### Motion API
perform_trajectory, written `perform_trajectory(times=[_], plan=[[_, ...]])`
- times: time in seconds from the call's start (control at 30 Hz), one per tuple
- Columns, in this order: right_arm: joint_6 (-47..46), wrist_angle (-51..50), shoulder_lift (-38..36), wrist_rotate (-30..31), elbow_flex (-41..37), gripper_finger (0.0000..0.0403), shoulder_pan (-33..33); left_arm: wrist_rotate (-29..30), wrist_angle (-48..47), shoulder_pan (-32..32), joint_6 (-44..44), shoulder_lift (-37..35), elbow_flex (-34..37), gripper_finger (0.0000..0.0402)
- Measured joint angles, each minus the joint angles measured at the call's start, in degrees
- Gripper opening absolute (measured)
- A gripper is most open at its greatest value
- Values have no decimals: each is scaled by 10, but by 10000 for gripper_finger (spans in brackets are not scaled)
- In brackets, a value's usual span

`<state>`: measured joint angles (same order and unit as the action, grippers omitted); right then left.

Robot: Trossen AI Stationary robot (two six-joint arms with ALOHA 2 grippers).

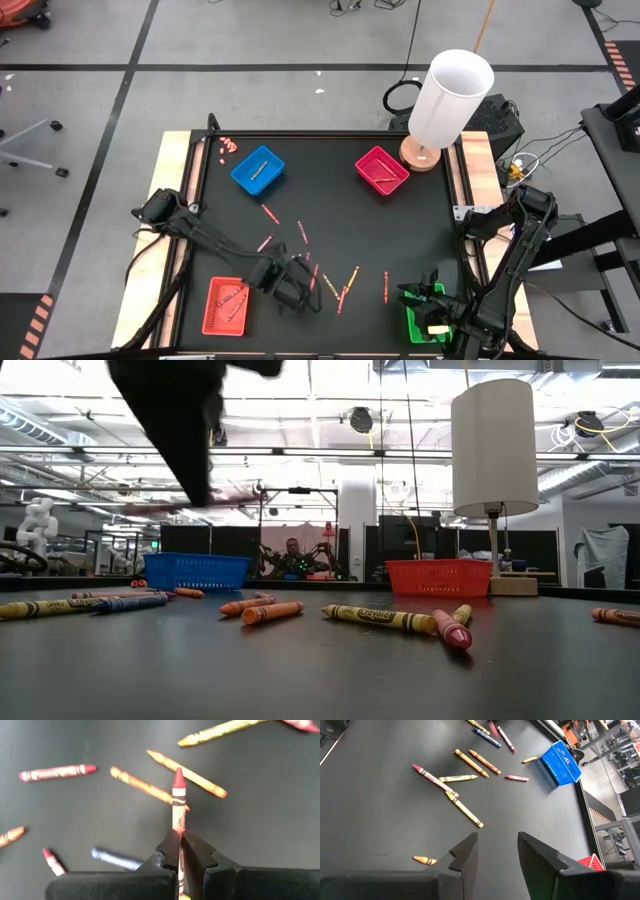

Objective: Sort crayons
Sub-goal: Put the red crayon into the orange bin

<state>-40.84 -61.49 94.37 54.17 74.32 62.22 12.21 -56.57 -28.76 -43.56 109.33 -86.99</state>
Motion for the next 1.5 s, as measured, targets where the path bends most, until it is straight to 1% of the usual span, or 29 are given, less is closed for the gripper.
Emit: perform_trajectory(times=[0.13, 0.4, 0.67, 0.87, 1.03, 1.27, 1.33, 1.5], plan=[[0, 0, 0, 0, 0, 121, 0, 0, -56, -30, -75, 0, -32, 10], [0, 0, 0, 0, 0, 121, 0, -14, -146, -89, -253, -1, -65, 10], [0, 0, 0, 0, 0, 121, 0, -14, -227, -145, -408, -1, -70, 10], [0, 0, 0, 0, 0, 121, 0, -14, -279, -189, -561, -1, -69, 10], [-4, 0, 0, 0, 0, 121, 0, -15, -284, -230, -657, -1, -59, 10], [-4, 0, 0, -1, 0, 121, 0, -15, -280, -272, -777, -1, -37, 10], [-4, 0, 0, -1, 0, 121, 0, -20, -278, -277, -790, -1, -27, 10], [-4, 0, 0, -2, 0, 121, 0, -21, -249, -271, -787, -1, -2, 10]])
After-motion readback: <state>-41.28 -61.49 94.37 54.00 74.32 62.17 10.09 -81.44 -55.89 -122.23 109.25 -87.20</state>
